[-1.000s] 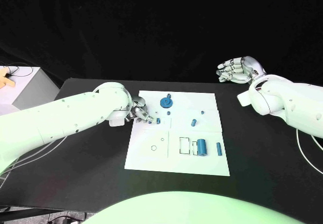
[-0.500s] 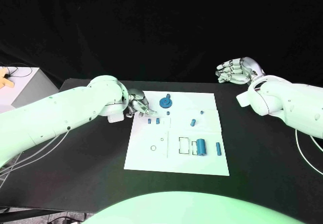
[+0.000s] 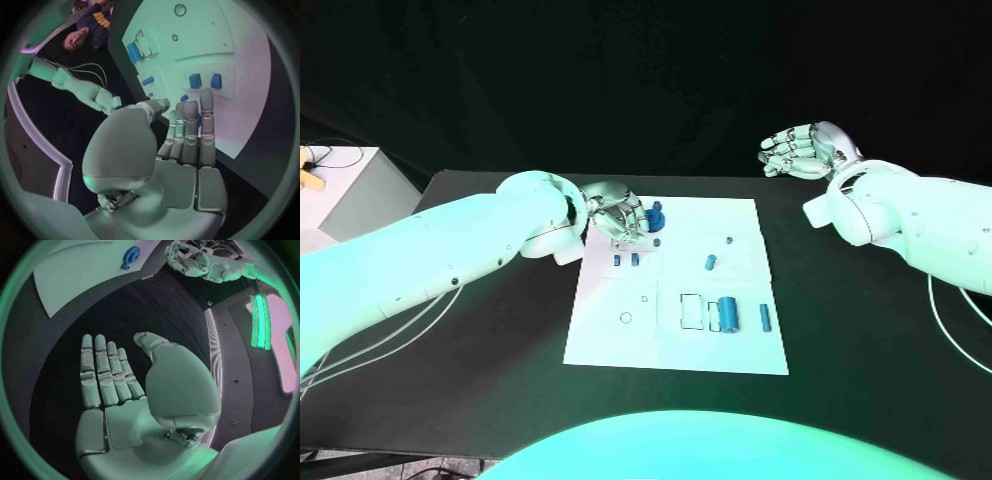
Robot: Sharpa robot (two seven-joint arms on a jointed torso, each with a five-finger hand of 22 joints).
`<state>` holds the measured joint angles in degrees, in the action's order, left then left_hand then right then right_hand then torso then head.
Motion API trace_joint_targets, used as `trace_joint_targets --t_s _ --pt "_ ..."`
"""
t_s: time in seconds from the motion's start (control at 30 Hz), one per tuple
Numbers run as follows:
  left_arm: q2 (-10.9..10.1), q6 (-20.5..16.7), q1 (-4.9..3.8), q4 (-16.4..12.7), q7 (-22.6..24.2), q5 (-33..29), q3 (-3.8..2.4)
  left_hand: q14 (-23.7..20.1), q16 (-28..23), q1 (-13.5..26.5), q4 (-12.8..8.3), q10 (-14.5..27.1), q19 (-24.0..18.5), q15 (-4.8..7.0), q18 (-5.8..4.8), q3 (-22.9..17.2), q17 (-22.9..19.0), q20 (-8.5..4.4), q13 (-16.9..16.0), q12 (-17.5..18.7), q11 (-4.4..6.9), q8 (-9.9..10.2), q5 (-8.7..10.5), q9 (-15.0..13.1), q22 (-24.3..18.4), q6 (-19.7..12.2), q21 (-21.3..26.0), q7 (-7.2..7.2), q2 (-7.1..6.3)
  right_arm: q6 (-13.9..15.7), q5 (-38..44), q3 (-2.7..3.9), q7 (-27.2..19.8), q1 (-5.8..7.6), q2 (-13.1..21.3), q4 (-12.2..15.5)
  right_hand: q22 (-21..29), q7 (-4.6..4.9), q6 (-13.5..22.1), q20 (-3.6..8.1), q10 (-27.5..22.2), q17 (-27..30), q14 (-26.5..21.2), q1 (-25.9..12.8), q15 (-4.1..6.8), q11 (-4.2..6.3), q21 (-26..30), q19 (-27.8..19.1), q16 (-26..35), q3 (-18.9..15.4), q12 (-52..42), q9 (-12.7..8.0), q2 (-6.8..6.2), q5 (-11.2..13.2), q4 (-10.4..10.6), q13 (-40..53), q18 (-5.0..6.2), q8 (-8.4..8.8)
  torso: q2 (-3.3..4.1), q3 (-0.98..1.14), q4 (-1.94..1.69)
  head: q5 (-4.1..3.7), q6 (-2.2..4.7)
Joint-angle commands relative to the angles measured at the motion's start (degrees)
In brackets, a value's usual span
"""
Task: Assemble the parts on the task board
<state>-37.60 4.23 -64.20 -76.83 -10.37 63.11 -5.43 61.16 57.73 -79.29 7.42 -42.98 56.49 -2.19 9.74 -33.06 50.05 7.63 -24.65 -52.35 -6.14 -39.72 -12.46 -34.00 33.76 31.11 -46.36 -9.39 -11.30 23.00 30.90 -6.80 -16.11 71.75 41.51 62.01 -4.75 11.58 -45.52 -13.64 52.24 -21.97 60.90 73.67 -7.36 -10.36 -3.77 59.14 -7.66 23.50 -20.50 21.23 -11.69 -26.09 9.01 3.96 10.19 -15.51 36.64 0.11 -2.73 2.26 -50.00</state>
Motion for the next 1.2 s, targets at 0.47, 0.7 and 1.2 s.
trace_joint_targets --t_s 0.47,0.7,1.2 --pt "4.8 -18.7 1.04 5.3 15.2 23.3 4.64 6.8 11.1 -0.4 -2.8 3.0 0.8 0.1 0.77 0.5 6.5 -0.03 5.6 3.7 0.02 5.1 0.29 9.3 4.2 4.1 -5.6 0.2 -1.71 -0.6 0.1 0.04 -0.9 -0.16 -0.4 0.0 0.2 2.36 -0.2 0.03 0.4 0.1 0.4 -0.3 -0.04 0.06 -0.3 0.4 0.4 0.8 -0.4 -0.1 0.08 -0.7 -0.2 -0.1 0.37 0.15 0.13 -0.07 0.15 -0.45 0.03" --pt "6.2 -17.2 1.12 6.1 13.5 27.9 5.25 6.8 12.1 0.2 -3.1 5.3 0.6 -0.1 0.76 1.0 5.1 0.4 7.7 5.7 -0.35 6.7 0.36 11.5 5.1 5.0 -6.8 1.59 -2.51 -0.6 0.1 0.04 -0.8 -0.17 -0.4 0.1 0.3 2.36 -0.2 0.04 0.4 0.2 0.4 -0.3 -0.03 0.06 -0.3 0.4 0.4 1.0 -0.4 -0.1 0.07 -1.0 -0.3 -0.2 0.37 0.14 0.24 -0.05 0.24 -0.55 0.2" --pt "8.1 -13.1 1.16 7.6 11.2 32.5 5.5 2.8 11.1 -2.0 -4.0 5.7 0.2 0.01 0.85 2.2 -5.5 0.67 14.0 11.5 -0.74 12.5 6.05 16.4 5.4 9.9 -7.1 1.79 -1.5 -0.5 0.3 0.04 -0.6 -0.17 -0.5 0.1 0.3 2.36 -0.2 0.05 0.4 0.2 0.5 -0.3 -0.02 0.06 -0.3 0.4 0.4 1.1 -0.4 -0.1 0.06 -1.3 -0.3 -0.2 0.37 0.13 0.27 -0.11 0.19 -0.9 0.05"
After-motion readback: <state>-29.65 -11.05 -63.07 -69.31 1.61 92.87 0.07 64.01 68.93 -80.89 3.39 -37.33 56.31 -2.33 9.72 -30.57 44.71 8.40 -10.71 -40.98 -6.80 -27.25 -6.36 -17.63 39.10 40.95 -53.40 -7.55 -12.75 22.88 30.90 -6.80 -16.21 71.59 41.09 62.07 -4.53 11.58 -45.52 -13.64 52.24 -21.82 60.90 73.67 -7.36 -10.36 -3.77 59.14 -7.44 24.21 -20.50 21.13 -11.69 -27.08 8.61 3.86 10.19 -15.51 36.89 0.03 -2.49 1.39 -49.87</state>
